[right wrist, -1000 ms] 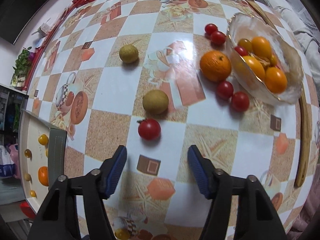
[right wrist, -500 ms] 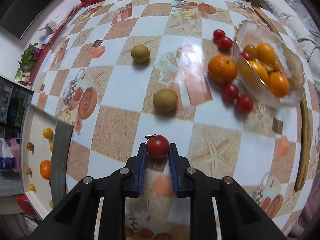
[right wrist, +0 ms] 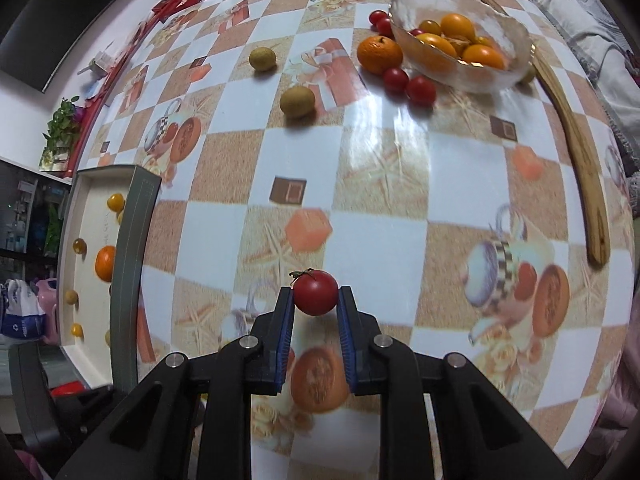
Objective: Organize fruits
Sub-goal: 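Grasp a tan round fruit with the left gripper while the right grasps a red tomato, then carry both held fruits over the white tray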
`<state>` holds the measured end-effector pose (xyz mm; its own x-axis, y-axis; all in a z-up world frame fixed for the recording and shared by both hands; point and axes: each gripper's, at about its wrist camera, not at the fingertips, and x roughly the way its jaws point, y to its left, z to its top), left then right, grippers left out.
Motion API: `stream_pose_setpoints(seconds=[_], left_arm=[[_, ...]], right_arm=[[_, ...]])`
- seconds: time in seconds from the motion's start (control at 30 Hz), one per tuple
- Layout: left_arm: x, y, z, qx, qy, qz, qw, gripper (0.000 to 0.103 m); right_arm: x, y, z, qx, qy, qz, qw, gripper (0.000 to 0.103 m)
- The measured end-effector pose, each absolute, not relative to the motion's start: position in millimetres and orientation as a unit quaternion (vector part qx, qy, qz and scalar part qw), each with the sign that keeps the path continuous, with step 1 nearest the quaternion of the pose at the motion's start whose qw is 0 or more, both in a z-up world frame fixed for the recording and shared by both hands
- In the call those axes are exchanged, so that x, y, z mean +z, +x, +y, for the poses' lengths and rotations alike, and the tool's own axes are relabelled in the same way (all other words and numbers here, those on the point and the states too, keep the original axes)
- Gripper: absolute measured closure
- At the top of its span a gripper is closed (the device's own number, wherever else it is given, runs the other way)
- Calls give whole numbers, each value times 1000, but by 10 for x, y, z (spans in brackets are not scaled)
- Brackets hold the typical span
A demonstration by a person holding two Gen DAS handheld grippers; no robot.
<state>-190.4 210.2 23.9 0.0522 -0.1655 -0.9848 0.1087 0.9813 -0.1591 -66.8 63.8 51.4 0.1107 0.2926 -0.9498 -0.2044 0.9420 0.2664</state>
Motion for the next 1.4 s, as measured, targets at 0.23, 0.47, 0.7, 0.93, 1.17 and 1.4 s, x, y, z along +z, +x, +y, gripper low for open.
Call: stream_pose_setpoints(seconds=[0.23, 0.47, 0.7, 0.93, 1.17, 1.4], left_arm=[[413, -1739, 2211, -95, -19, 672, 734, 73], [605, -1680, 2274, -103, -18, 658, 746, 73], [725, -1709, 2307, -101, -13, 643, 759, 73], [851, -1685, 2444, -93, -19, 628, 772, 73], [942, -1707, 2696, -77, -28, 619, 781, 73], [992, -1759, 3082, -40, -49, 612, 789, 73]], right_arm=[[531, -962, 517, 160, 44, 659, 734, 79], [551, -1154, 477, 151, 45, 668, 727, 79], [630, -1250, 496, 149, 42, 669, 727, 79], [754, -1257, 619, 154, 40, 663, 732, 79], [883, -1214, 838, 169, 26, 653, 738, 79], [961, -1179, 1171, 197, 4, 648, 736, 79]])
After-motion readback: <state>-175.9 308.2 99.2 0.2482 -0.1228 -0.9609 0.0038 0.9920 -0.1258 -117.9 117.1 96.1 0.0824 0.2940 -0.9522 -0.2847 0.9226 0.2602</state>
